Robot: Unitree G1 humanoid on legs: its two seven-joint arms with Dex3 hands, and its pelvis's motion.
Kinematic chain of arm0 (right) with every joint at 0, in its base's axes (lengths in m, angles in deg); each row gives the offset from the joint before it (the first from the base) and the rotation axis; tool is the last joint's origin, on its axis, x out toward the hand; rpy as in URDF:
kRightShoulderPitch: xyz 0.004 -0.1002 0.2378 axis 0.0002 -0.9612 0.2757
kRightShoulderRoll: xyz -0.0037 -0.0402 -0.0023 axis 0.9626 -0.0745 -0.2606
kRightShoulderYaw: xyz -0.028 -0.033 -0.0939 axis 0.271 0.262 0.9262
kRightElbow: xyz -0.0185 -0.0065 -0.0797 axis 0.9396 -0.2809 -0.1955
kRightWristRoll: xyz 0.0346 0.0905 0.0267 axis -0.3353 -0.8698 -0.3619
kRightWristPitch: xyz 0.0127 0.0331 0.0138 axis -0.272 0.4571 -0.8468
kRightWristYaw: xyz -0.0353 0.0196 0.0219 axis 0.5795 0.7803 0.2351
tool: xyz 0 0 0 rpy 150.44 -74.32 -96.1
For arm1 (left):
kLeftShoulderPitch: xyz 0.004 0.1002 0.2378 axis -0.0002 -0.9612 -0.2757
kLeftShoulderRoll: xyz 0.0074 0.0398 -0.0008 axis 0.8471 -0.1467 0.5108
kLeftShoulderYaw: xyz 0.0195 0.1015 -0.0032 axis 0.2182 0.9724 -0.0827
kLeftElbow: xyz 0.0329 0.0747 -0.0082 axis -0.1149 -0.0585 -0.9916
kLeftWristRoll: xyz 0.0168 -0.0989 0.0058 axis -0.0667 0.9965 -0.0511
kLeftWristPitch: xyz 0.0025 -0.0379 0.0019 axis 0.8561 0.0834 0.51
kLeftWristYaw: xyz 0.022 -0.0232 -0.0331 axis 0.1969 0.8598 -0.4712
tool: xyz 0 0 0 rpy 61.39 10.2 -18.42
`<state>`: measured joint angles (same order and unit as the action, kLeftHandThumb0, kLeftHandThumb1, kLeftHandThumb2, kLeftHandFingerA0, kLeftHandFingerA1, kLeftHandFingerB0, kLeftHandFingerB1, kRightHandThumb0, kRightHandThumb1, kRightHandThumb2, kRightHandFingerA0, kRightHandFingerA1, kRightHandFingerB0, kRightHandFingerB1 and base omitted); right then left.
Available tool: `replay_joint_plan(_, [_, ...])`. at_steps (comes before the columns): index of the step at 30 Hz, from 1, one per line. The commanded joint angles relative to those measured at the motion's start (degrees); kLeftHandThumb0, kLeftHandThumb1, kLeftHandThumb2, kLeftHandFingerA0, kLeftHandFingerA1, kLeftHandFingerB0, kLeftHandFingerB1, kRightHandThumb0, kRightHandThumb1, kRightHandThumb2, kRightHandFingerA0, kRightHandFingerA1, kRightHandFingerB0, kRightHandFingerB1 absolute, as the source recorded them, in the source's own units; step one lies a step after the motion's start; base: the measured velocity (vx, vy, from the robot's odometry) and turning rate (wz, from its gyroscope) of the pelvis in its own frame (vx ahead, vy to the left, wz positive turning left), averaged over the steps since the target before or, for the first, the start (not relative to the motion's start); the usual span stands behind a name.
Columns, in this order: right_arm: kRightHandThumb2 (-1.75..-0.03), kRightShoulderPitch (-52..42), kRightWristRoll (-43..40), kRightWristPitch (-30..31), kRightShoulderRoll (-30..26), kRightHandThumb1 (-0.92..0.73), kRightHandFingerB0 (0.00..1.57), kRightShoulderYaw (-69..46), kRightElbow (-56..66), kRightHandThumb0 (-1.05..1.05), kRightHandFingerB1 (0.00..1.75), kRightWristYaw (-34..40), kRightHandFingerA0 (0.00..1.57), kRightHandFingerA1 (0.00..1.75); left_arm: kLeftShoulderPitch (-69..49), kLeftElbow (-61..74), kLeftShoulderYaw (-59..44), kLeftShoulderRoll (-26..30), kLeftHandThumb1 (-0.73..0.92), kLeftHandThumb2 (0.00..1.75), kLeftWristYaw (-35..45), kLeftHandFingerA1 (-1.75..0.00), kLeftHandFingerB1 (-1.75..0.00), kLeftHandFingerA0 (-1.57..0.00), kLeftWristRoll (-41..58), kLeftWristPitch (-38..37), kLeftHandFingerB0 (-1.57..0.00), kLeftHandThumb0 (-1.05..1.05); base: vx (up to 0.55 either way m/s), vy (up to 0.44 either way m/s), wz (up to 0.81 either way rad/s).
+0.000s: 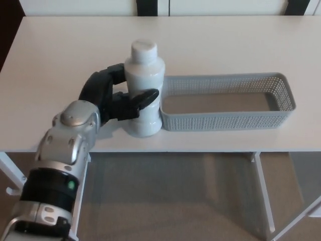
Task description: The robot walk up to a desk on which a bottle is kept on the left hand side and a container is kept on the right hand side. The robot uses its left hand to pick up the bottle and places it in the container.
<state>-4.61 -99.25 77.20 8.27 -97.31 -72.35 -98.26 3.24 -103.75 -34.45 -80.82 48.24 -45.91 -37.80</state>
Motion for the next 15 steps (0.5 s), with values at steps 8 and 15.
replay_joint_plan(8, [-0.69,3.6,0.6,0.6,-1.0,-0.32,0.29,0.1,-1.1,-0.55,0.44,1.6,0.24,0.47,3.0,-2.8,-4.4,-4.3,0.78,0.77,-13.1,-1.48,-1.17,-1.07,-3.1,-2.2,-0.81,-0.09,0.00,0.000,0.00])
replay_joint_plan(15, [-0.70,5.2,1.0,-0.3,-1.7,-0.33,0.31,0.4,-3.0,-0.56,0.48,1.0,0.23,0.49,4.6,0.0,-5.3,-1.6,0.77,0.74,-11.0,-1.56,-1.17,-1.03,-3.0,-1.4,-0.77,-0.13,0.00,0.000,0.00])
